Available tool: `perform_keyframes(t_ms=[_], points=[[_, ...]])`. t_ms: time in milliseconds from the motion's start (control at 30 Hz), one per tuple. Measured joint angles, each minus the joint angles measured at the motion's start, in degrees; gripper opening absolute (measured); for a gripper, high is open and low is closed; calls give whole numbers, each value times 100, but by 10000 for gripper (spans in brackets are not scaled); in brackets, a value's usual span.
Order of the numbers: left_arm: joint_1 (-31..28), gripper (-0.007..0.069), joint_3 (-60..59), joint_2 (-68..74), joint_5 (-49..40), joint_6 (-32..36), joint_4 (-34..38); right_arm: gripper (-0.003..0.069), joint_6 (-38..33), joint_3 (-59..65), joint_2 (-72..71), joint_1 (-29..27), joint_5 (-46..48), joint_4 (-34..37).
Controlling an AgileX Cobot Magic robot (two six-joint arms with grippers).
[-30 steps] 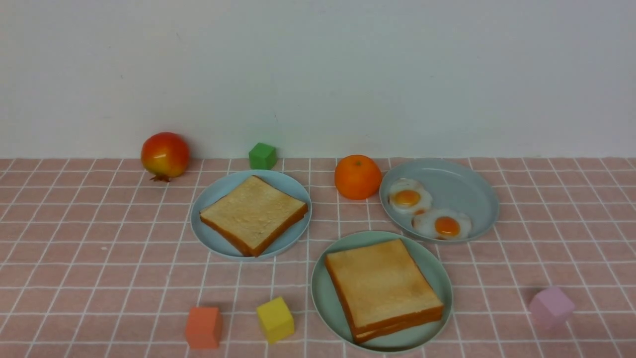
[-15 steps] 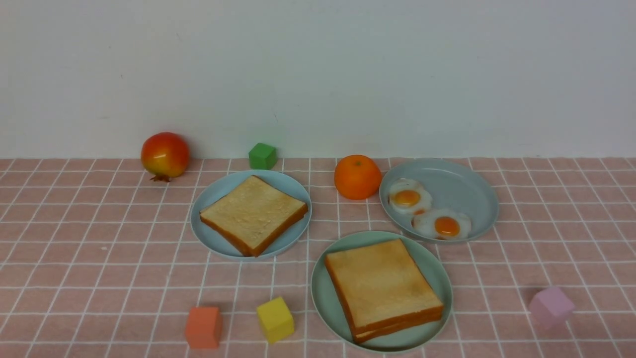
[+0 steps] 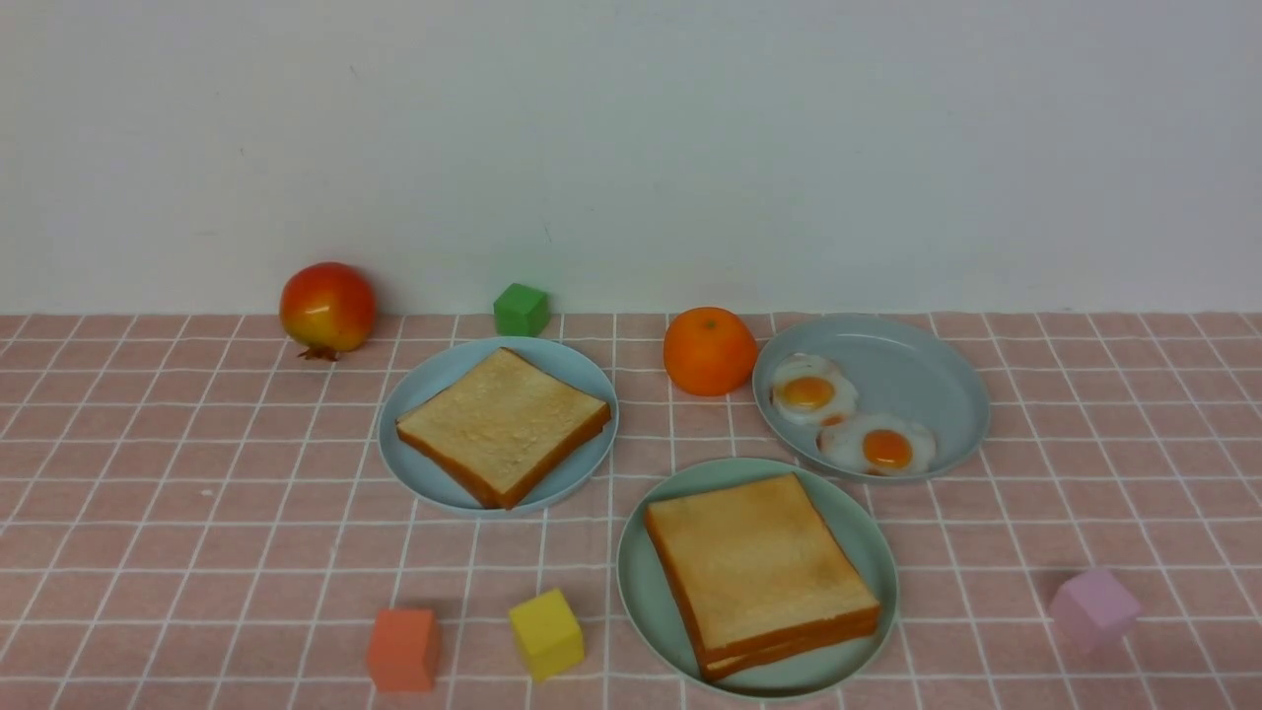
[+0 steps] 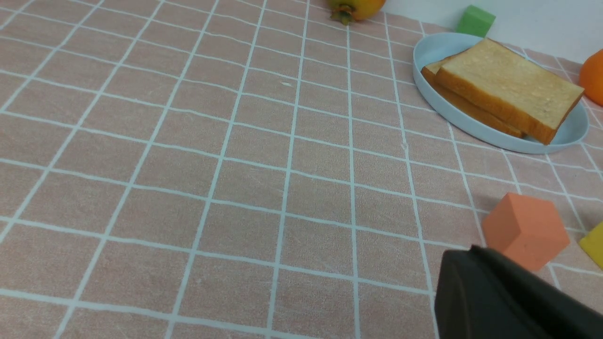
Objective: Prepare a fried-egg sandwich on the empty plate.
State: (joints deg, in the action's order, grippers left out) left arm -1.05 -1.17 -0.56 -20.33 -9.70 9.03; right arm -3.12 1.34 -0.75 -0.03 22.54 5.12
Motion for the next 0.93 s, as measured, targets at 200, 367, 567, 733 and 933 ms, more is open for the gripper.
perform_keyframes(t_ms=[200, 367, 567, 733, 933], points=[[0, 13, 0, 0, 0, 0, 0, 107, 0, 0, 0, 0, 0, 0], [0, 13, 0, 0, 0, 0, 0, 112, 0, 0, 0, 0, 0, 0], [0, 13, 0, 0, 0, 0, 0, 114, 0, 0, 0, 0, 0, 0], [0, 13, 0, 0, 0, 0, 0, 120, 0, 0, 0, 0, 0, 0], [0, 13, 0, 0, 0, 0, 0, 127, 0, 0, 0, 0, 0, 0]])
